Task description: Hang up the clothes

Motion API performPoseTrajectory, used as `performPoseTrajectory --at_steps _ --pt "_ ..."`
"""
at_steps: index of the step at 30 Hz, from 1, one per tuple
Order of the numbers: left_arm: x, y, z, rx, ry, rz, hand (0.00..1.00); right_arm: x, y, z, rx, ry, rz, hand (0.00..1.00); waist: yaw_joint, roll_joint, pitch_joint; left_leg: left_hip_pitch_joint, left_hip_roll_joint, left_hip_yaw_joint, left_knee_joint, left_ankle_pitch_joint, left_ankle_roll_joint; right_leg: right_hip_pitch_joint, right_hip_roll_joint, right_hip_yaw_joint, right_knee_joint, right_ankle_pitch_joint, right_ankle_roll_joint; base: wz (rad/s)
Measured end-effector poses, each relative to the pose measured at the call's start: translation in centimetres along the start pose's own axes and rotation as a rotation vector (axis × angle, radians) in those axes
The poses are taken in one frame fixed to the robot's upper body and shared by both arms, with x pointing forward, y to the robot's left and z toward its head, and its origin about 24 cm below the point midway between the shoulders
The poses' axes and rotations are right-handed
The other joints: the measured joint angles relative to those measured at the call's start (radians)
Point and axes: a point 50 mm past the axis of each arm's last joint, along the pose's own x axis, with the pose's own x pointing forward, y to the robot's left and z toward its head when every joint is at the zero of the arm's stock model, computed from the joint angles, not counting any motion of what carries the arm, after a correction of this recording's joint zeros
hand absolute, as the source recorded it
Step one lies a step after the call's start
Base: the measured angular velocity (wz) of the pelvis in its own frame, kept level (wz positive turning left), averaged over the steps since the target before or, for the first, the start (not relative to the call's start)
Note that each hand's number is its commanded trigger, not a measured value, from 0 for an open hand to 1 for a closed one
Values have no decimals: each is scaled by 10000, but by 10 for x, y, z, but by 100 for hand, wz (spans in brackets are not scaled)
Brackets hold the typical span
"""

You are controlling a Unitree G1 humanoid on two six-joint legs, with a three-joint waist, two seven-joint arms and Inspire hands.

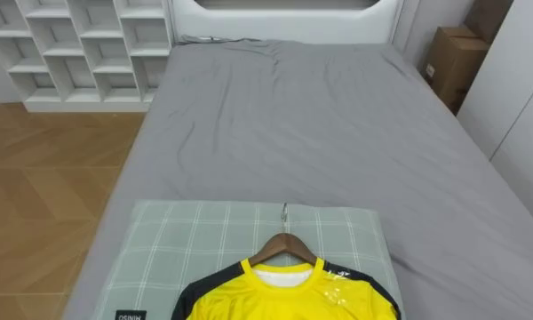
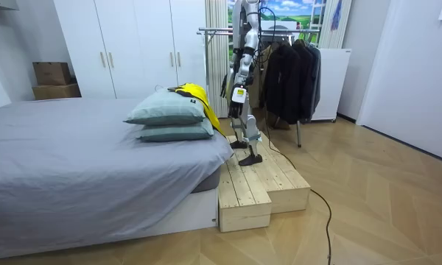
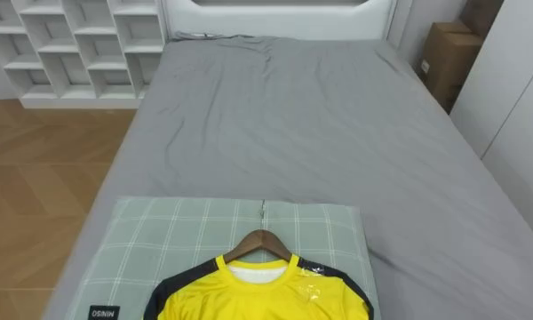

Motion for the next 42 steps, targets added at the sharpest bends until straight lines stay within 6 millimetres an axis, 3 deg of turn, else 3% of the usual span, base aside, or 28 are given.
performPoseTrajectory --at_steps 18,42 --pt "0 1 3 315 -44 53 0 0 -1 3 -377 100 91 0 31 -91 2 5 16 93 -5 -1 -2 -59 11 41 -5 0 -1 -1" --pt "0 2 -1 -56 157 360 0 -1 -6 -5 728 259 -10 0 38 63 -28 172 46 245 -19 -17 -25 30 77 287 -10 11 -18 -2"
